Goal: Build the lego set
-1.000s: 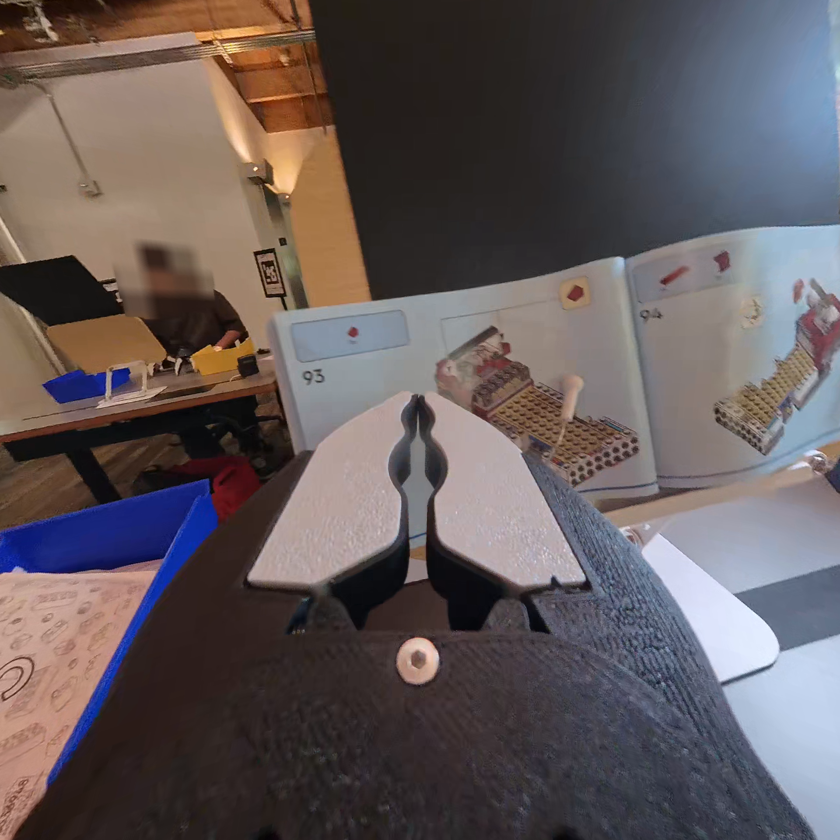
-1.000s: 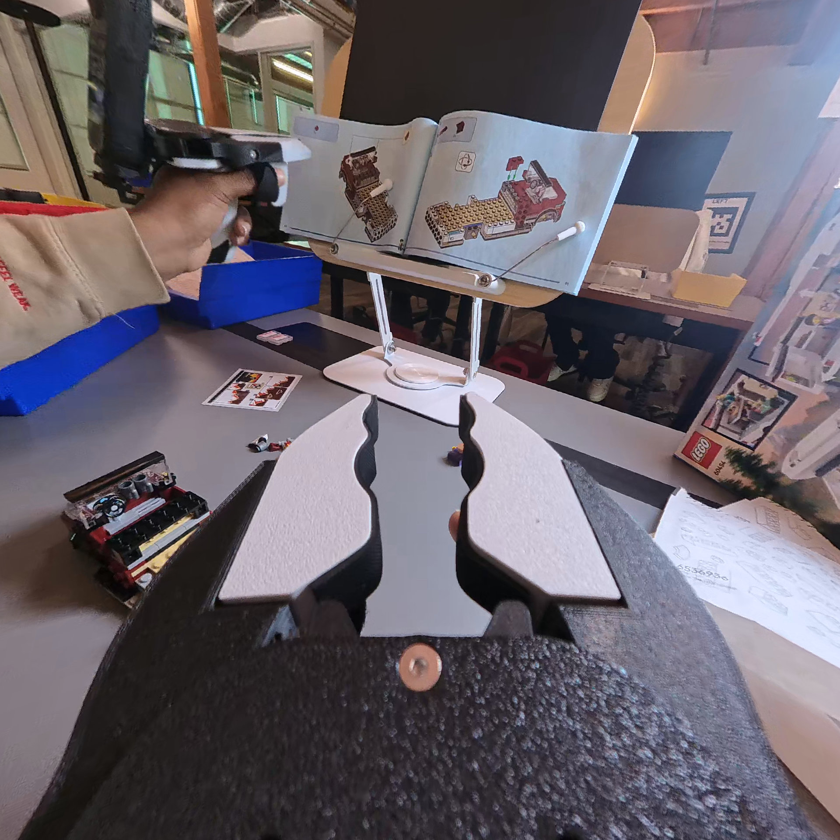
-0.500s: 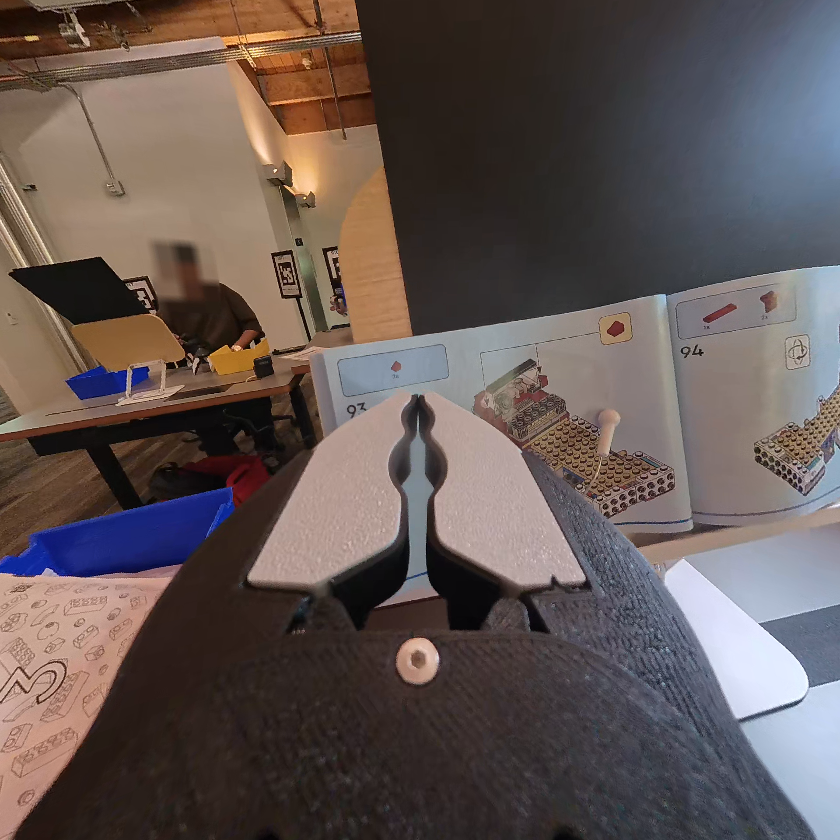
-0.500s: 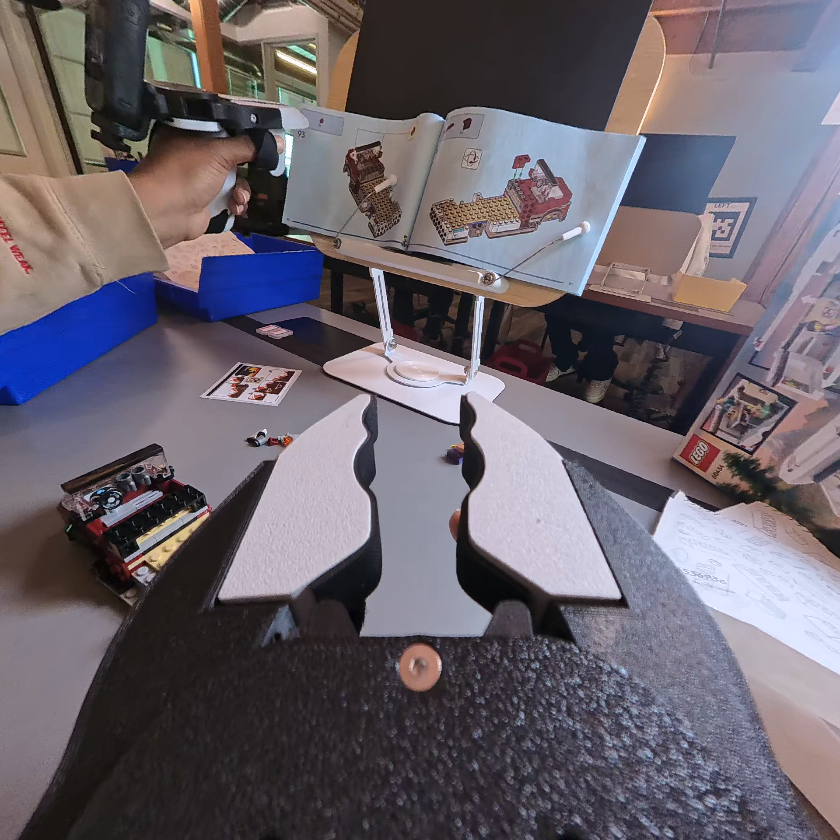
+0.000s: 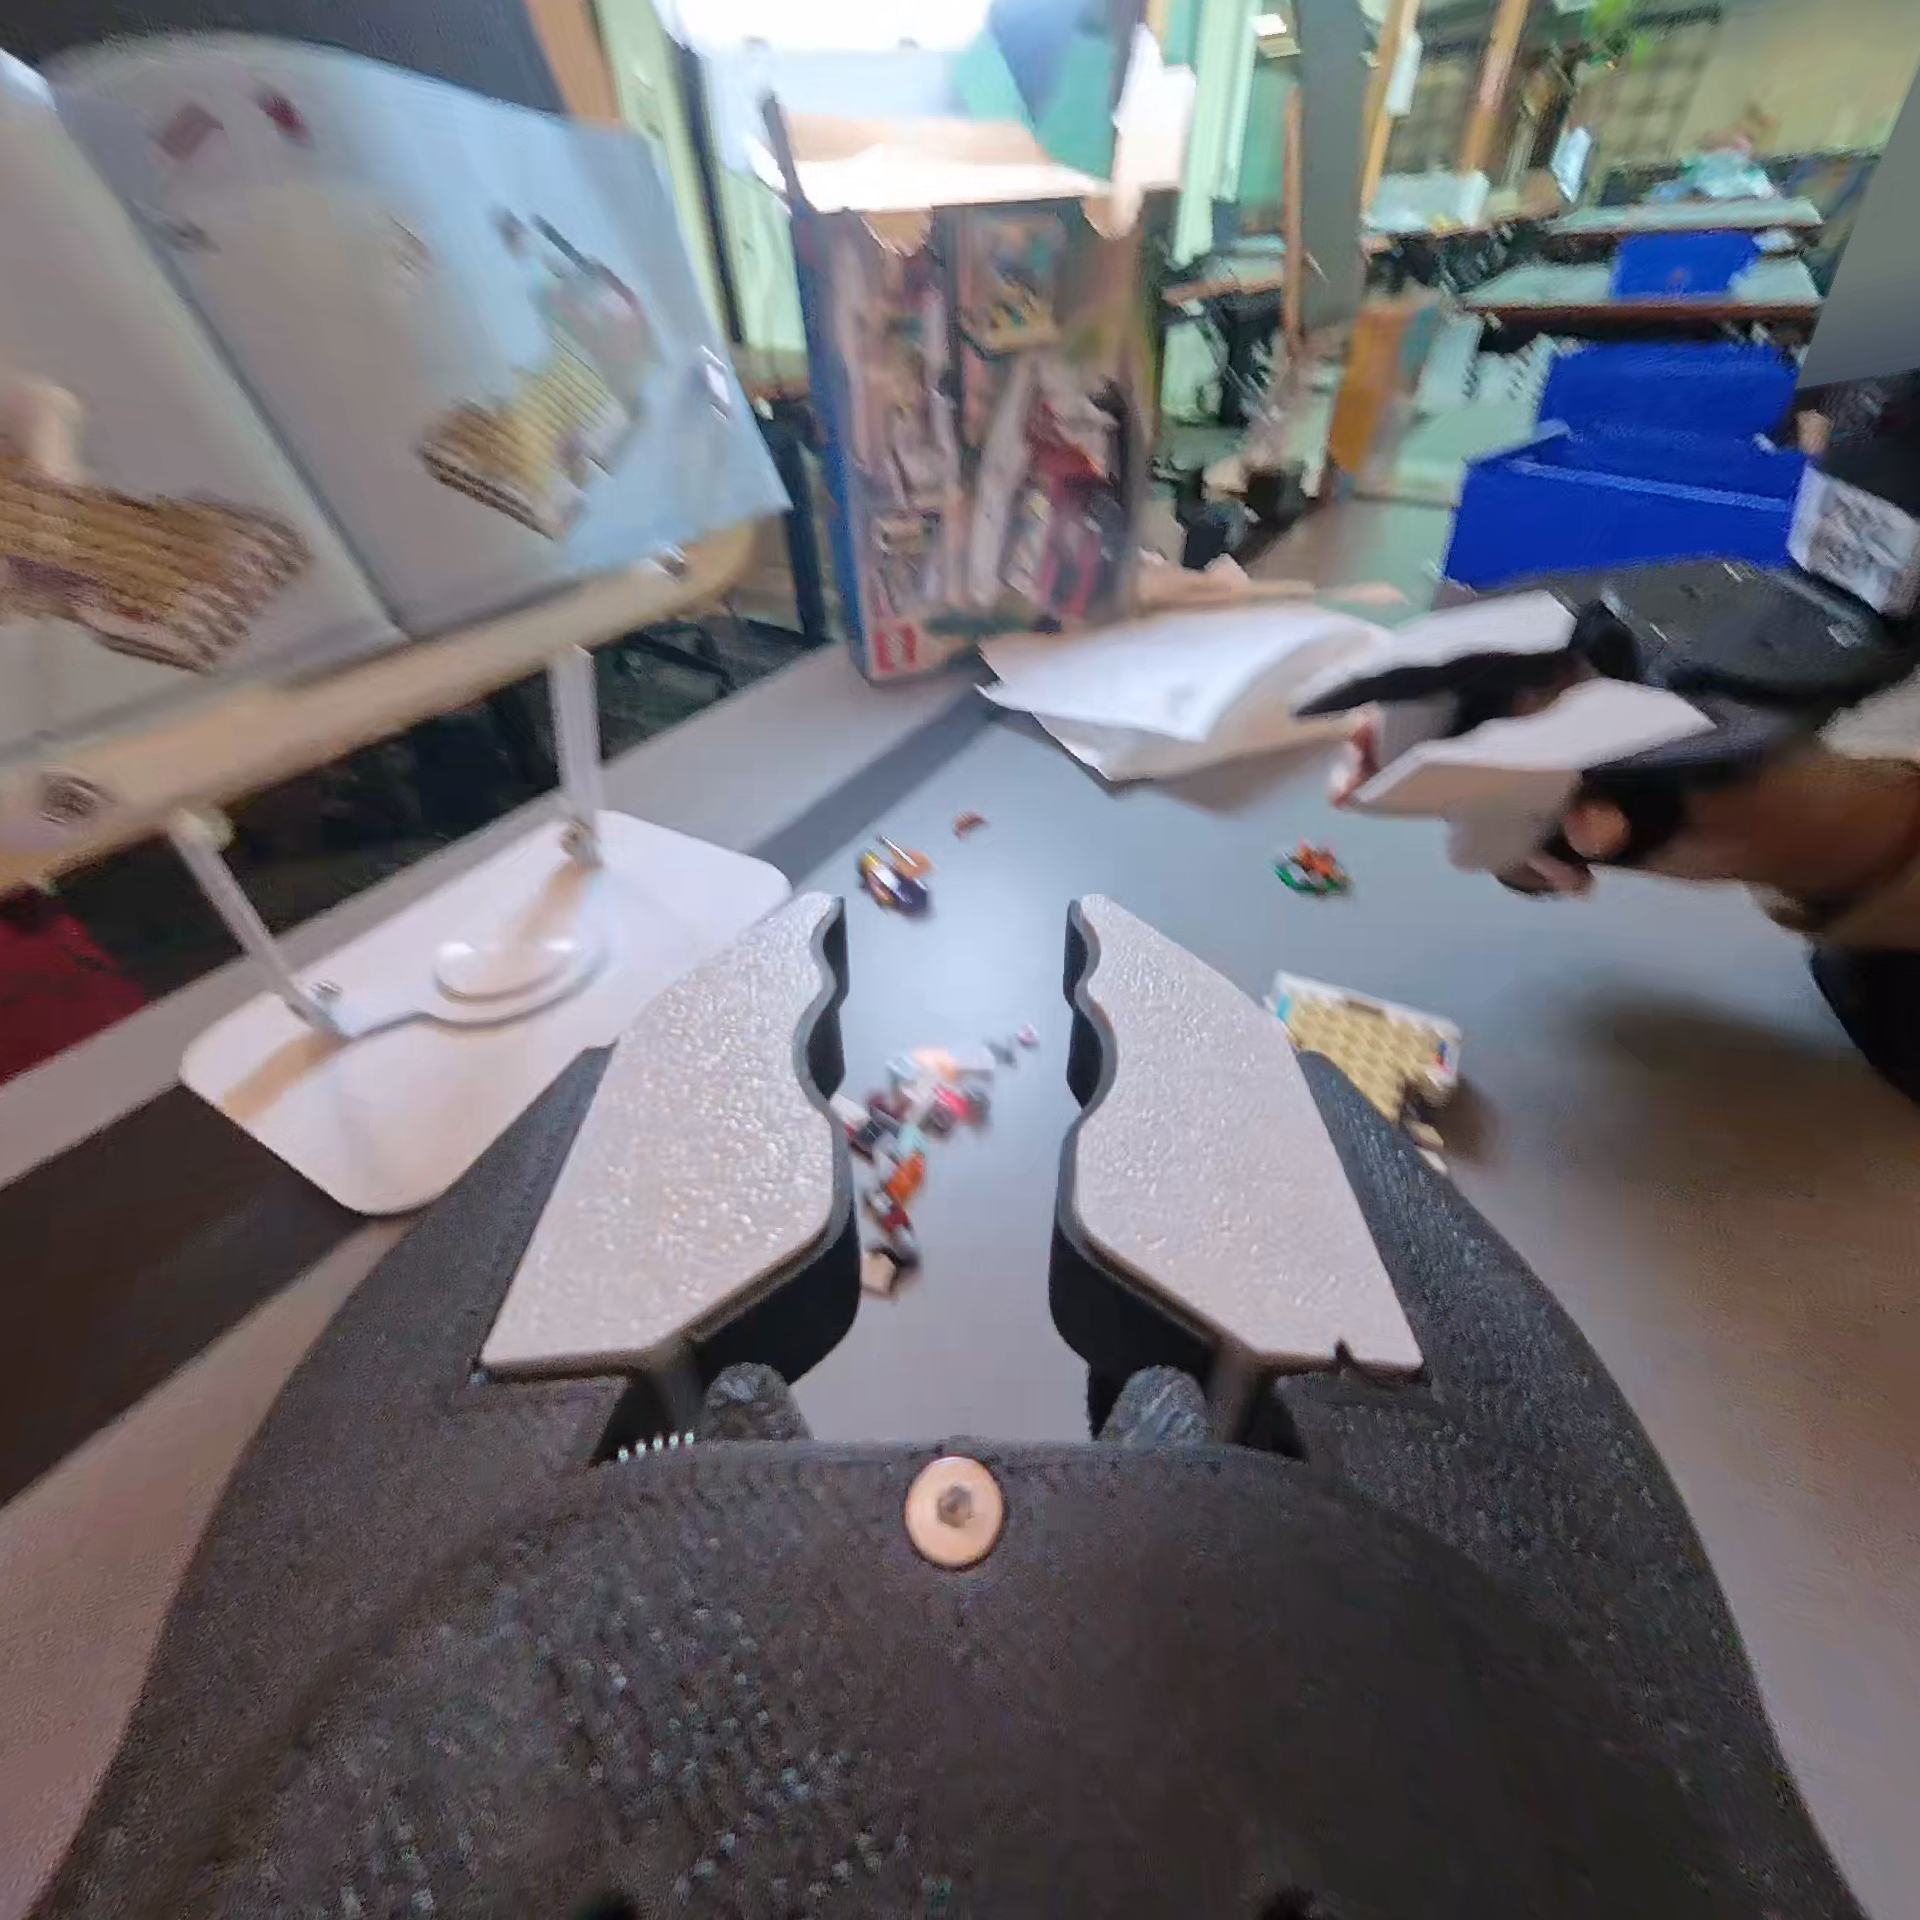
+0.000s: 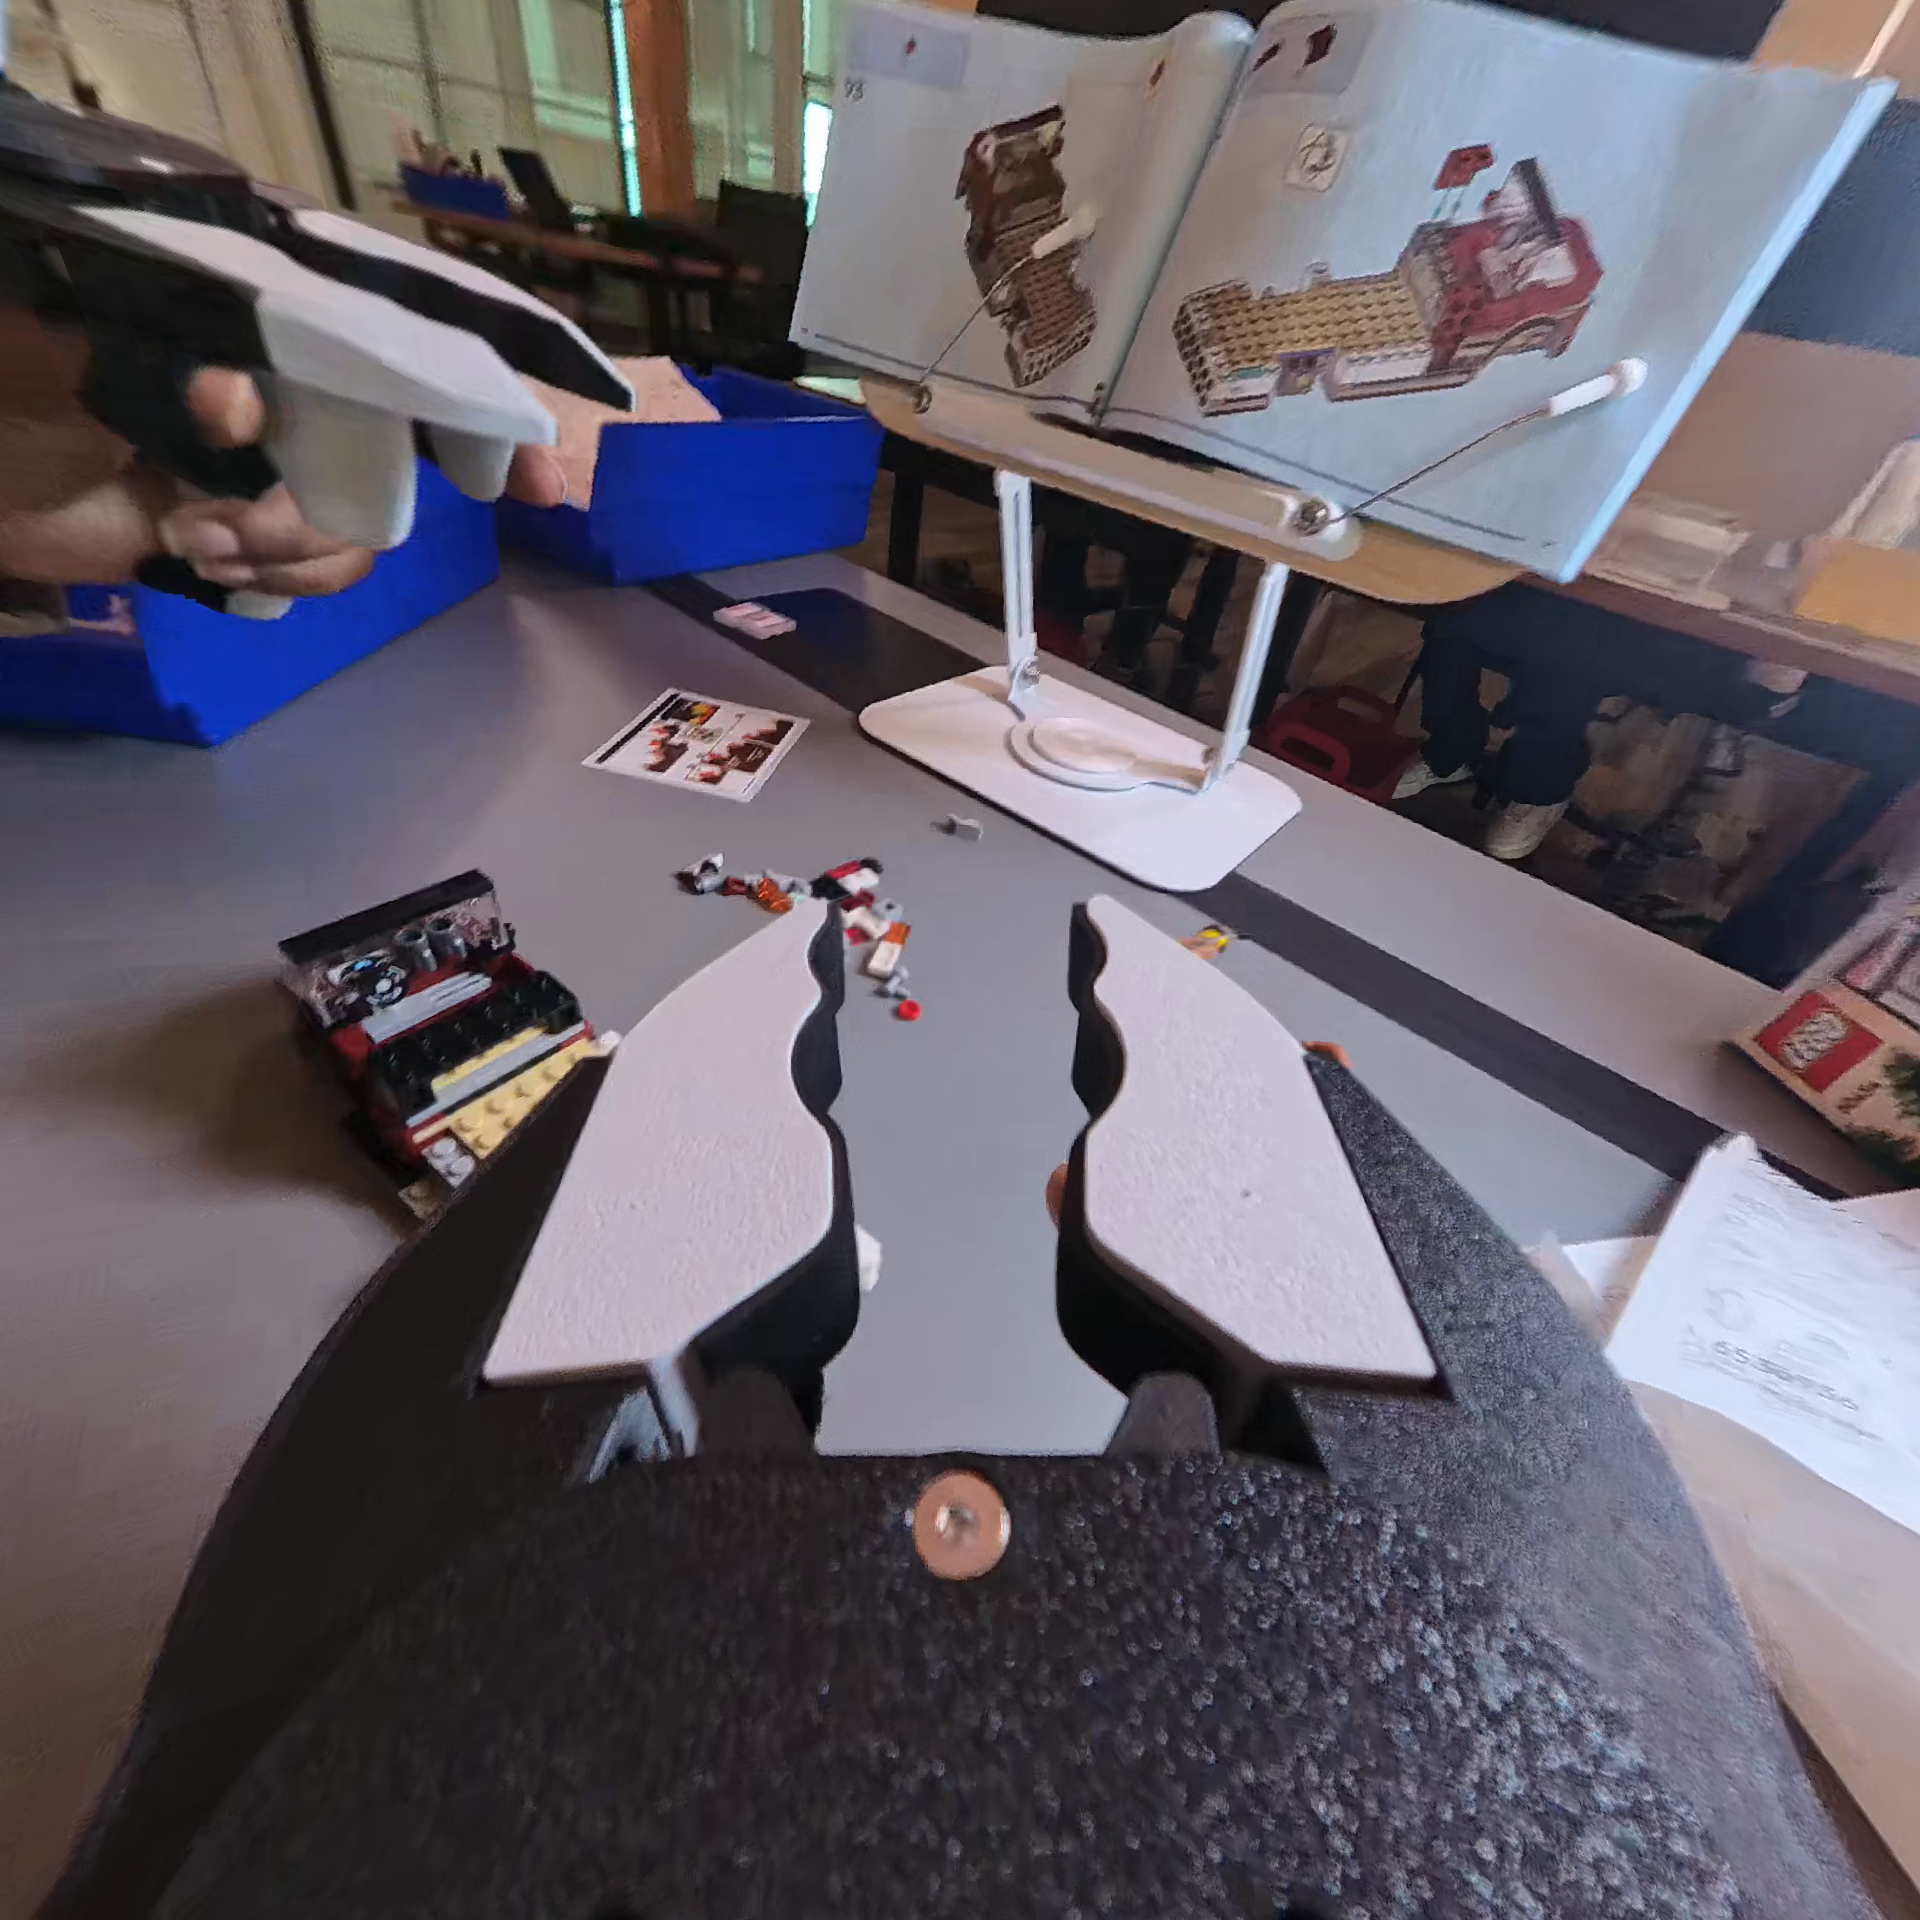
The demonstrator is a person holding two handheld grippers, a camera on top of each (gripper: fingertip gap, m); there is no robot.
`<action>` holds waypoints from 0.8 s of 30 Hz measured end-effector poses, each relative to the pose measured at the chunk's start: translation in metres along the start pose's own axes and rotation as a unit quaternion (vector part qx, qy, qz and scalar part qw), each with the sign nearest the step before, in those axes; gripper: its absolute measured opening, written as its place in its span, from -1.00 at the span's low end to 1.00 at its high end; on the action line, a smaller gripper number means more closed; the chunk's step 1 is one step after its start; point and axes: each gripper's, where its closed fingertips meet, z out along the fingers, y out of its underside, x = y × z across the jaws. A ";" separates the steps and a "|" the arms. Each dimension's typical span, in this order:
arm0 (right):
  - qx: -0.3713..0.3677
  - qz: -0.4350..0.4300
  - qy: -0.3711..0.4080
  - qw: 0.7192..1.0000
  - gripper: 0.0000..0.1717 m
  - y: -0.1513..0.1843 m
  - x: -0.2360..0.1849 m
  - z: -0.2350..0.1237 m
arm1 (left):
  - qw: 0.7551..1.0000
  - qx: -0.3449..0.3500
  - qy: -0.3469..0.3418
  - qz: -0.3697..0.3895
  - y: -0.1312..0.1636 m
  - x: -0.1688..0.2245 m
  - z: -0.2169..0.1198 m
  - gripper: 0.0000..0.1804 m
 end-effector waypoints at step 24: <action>-0.113 -0.162 -0.201 0.959 -0.29 0.043 -0.111 0.003 | 0.959 -0.226 0.113 0.131 0.144 0.100 -0.022 -0.39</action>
